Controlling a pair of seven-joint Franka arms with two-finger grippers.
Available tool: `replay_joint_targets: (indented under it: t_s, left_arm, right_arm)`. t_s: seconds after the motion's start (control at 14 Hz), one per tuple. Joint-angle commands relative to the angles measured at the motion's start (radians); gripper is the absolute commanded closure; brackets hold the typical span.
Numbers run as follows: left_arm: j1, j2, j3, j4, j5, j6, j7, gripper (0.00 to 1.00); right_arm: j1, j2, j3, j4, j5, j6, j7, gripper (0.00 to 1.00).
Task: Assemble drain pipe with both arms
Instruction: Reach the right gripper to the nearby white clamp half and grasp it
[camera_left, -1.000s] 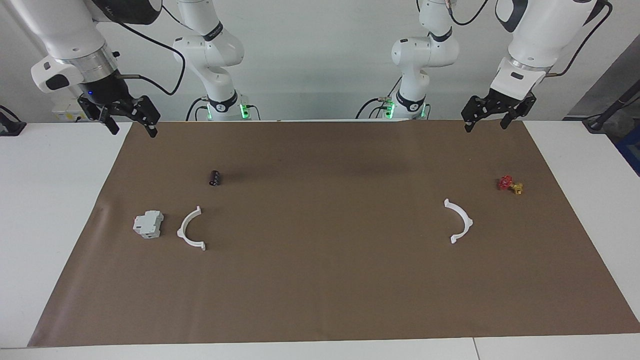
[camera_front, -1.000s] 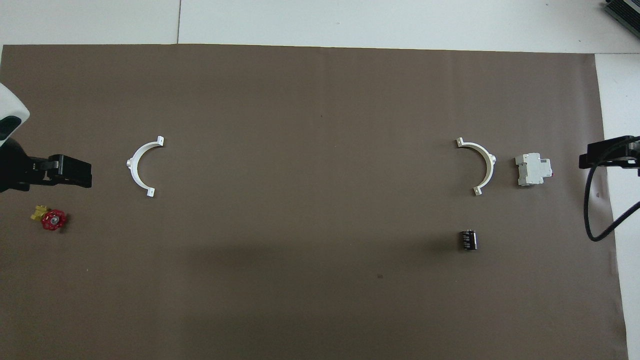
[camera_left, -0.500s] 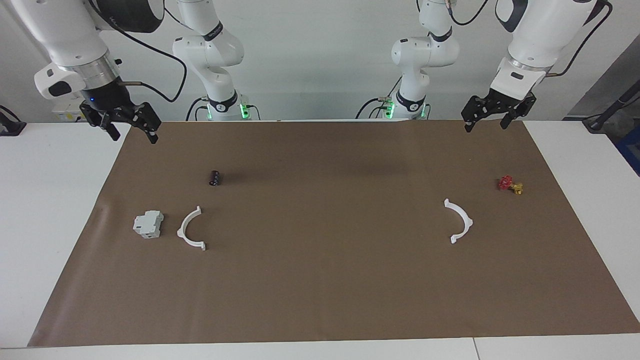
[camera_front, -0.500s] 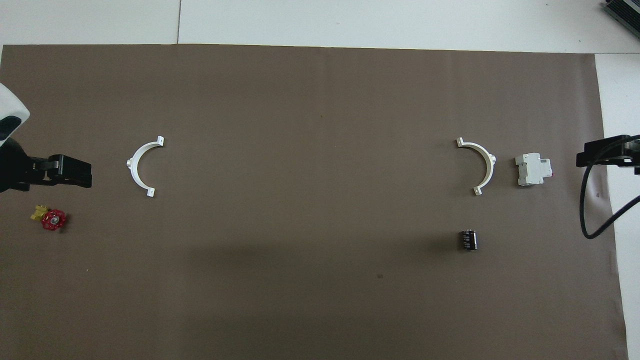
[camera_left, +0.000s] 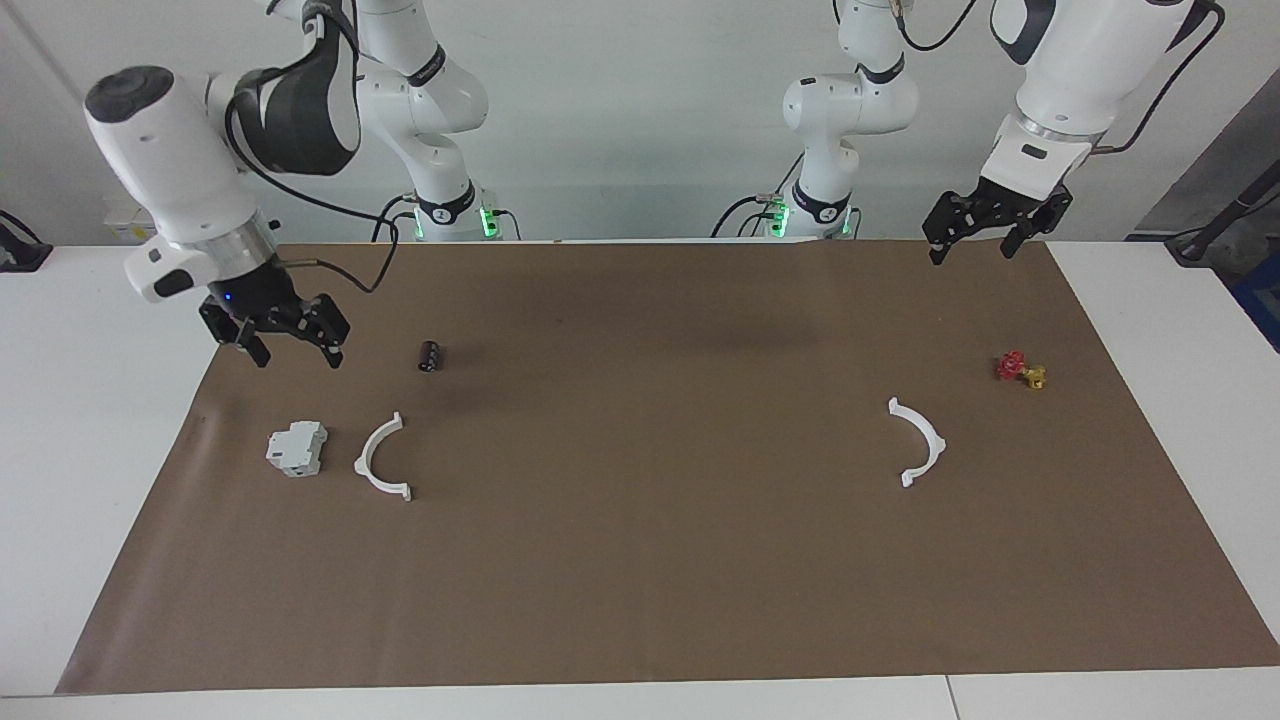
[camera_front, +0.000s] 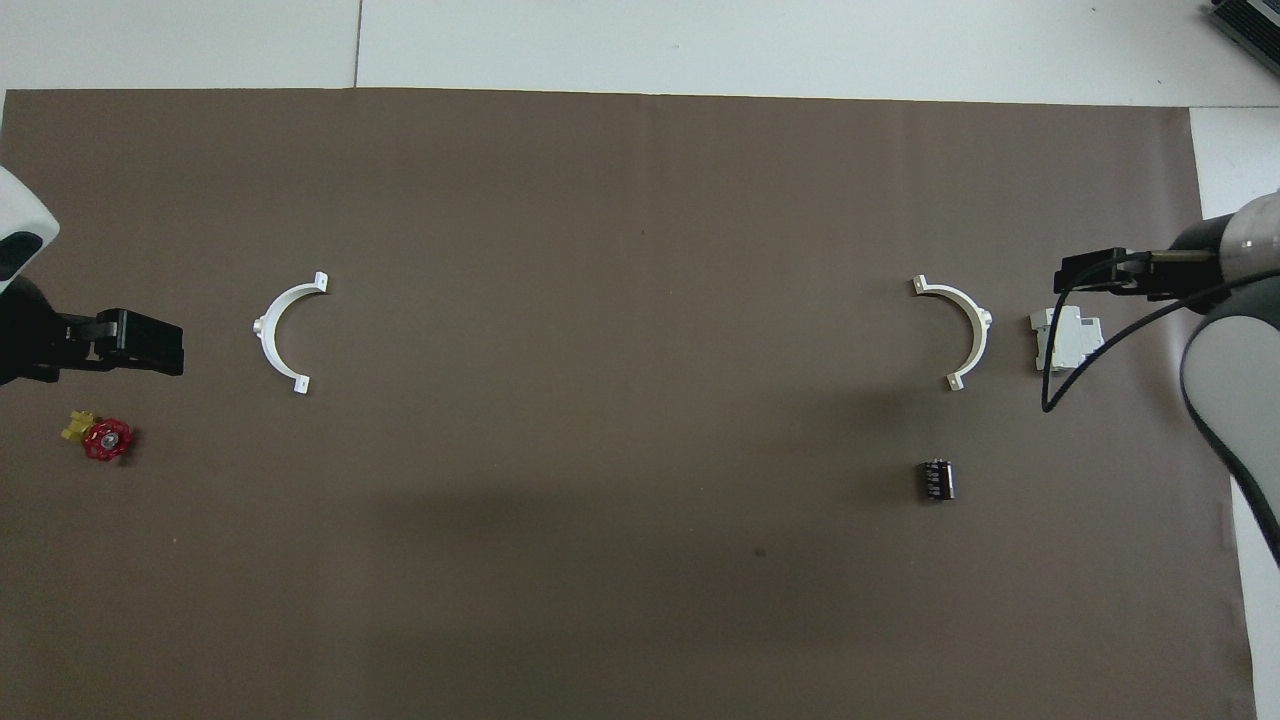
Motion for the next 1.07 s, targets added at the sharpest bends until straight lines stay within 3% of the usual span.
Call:
replay_joint_targets:
  t_s: [0.0,0.21,0.64,1.0]
  left_arm:
    - [-0.011,-0.026,0.011,-0.033,-0.015,0.020,0.010,0.00]
    - [-0.011,-0.026,0.011,-0.033,-0.015,0.020,0.010,0.00]
    - [-0.011,-0.030,0.011,-0.040,-0.015,0.022,0.010,0.00]
    - [-0.011,-0.030,0.011,-0.040,-0.015,0.028,0.010,0.00]
  right_arm:
    - [-0.003,0.139,0.007,0.011,0.060,0.142,-0.086,0.00]
    - [0.000,0.214,0.010,0.006,0.080,0.227,-0.178,0.00]
    - [-0.015,0.268,0.011,-0.080,0.096,0.326,-0.573,0.00]
    - [-0.023,0.271,0.008,-0.135,0.162,0.348,-0.648,0.00]
